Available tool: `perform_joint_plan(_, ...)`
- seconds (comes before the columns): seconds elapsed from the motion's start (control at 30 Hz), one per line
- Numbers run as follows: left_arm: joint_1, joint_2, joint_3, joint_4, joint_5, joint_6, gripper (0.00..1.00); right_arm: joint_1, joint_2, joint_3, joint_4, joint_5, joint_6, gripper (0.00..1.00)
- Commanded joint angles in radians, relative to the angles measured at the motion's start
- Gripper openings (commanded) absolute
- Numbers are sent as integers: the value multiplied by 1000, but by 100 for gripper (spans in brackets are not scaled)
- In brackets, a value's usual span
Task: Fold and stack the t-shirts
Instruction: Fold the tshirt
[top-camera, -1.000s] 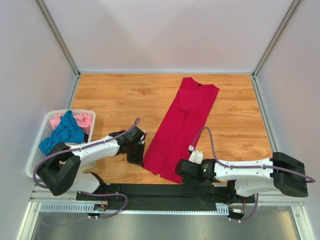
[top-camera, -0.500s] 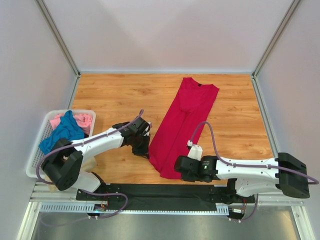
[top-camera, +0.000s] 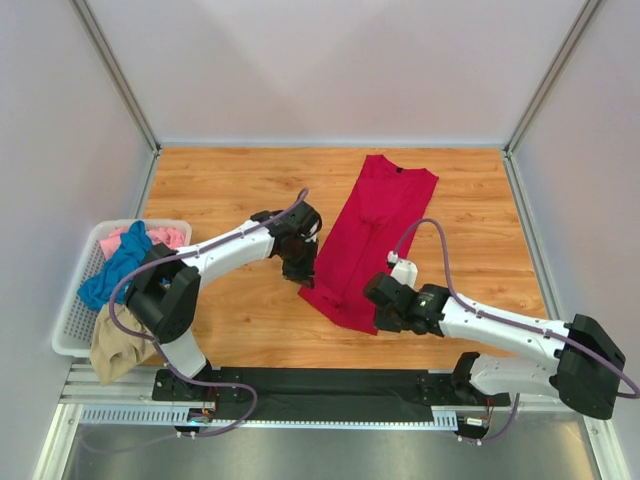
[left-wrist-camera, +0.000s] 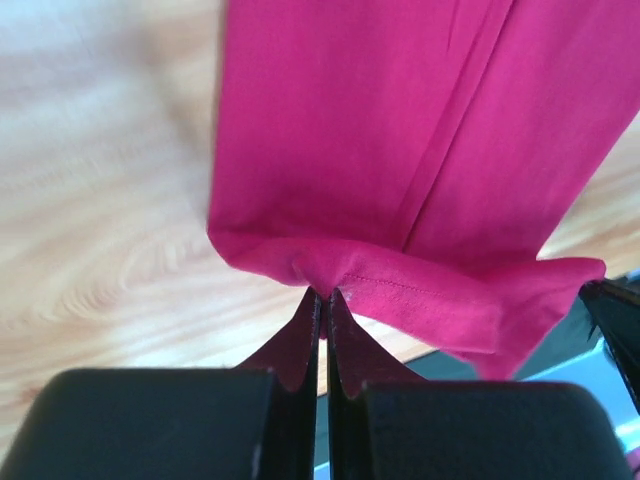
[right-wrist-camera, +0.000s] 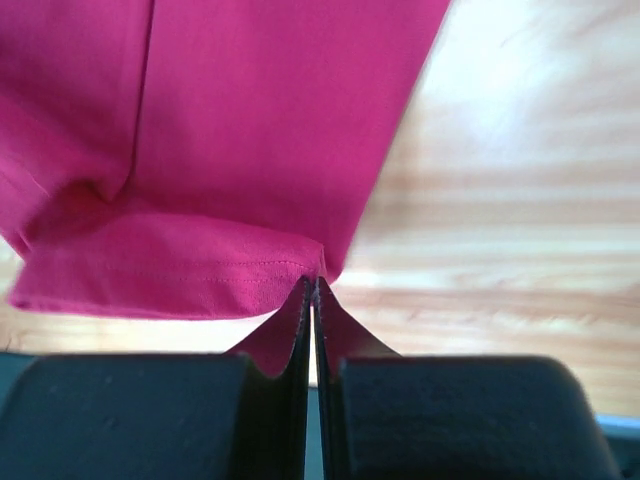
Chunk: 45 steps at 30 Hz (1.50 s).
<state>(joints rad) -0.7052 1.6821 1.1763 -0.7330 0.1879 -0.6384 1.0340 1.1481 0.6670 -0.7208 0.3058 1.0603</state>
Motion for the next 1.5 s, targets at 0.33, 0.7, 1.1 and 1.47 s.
perform_joint_plan(0.33,104,324,506,-152,27,91,0,-311,120,129,152,-89,-428,0)
perform_joint_plan(0.7,153,455,735,-183,74,137,0,-468,242,269,138,-148,-556,0)
perform_joint_plan(1.1,170,561,845,-98,193,135,0,-597,312,333,141,-218,-617,0)
perform_joint_plan(1.47,190,607,905,-46,205,125,0,-673,323,358,178,-275,-603,0)
